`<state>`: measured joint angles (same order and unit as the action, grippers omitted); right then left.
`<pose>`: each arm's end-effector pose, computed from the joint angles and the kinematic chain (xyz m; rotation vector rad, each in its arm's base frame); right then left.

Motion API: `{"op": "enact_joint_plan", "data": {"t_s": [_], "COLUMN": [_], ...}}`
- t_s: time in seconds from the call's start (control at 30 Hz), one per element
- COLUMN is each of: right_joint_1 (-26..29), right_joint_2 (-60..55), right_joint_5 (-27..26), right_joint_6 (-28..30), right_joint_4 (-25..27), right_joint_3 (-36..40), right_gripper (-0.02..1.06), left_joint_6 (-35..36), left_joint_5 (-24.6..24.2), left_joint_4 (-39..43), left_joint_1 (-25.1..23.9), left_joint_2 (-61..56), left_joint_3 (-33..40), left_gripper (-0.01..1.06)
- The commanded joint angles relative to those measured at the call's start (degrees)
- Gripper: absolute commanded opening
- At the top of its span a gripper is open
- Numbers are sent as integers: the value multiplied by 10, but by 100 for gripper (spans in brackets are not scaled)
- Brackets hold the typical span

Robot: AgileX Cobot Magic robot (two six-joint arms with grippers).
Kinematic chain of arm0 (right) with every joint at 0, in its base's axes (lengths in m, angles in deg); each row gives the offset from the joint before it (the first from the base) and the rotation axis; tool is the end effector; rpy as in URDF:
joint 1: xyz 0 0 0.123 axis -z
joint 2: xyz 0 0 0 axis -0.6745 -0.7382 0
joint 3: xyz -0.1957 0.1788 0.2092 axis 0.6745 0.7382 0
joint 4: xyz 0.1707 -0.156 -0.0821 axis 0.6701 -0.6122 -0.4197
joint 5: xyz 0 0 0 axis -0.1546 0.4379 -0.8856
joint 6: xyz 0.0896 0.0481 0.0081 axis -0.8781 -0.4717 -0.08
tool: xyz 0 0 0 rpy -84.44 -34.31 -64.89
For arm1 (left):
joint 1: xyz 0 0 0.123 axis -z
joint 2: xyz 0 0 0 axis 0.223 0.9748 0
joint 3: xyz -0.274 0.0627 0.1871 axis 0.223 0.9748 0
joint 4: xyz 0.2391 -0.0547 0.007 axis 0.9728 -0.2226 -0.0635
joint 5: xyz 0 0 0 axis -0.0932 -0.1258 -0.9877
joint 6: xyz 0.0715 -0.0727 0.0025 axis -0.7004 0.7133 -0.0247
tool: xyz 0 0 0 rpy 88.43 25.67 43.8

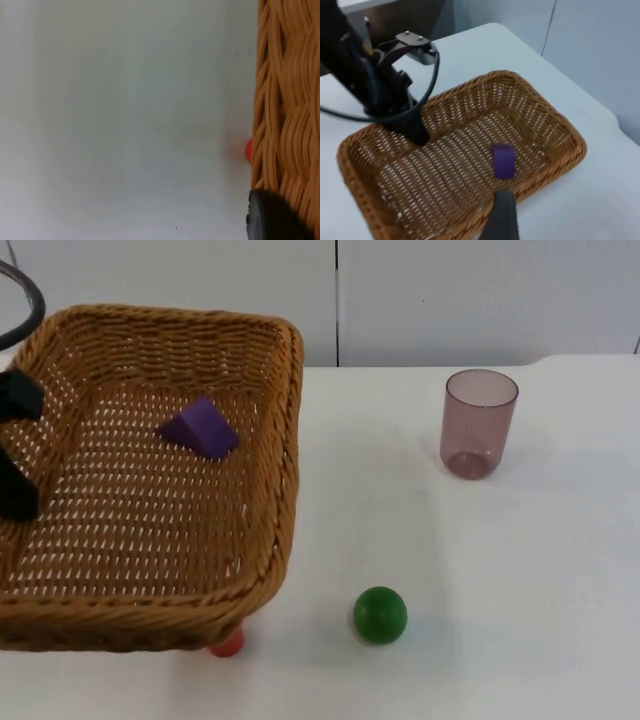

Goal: Pick up the basket with the left hand and place the triangular block into the basket with the right hand.

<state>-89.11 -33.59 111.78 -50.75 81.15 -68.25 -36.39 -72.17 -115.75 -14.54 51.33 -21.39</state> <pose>0.1495 0.1646 0.4611 -0.9769 1.8347 0.4589 0.2237 -0.0296 0.2548 -0.1312 2.7243 -0.5264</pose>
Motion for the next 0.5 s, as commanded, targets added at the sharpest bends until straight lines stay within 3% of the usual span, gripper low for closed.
{"op": "enact_joint_plan", "data": {"t_s": [0.0, 0.13, 0.3, 0.4, 0.47], "right_joint_1": [3, 3, 3, 3, 3], "right_joint_2": [38, 77, 107, 109, 108], "right_joint_5": [-25, -25, -23, -23, -23], "right_joint_6": [-14, -14, -14, -14, -14], "right_joint_4": [5, 15, 15, 15, 15], "right_joint_3": [37, 65, 79, 79, 79], "right_gripper": [66, 66, 66, 66, 66], "left_joint_6": [-5, -11, -11, -11, -11], "left_joint_5": [8, 8, 14, 23, 26], "left_joint_4": [-28, -44, -59, -62, -62], "left_joint_1": [-1, -1, 9, 36, 41], "left_joint_2": [22, 75, 172, 280, 296], "left_joint_3": [-21, -70, -179, -294, -312], "left_gripper": [0, 0, 0, 0, 0]}}
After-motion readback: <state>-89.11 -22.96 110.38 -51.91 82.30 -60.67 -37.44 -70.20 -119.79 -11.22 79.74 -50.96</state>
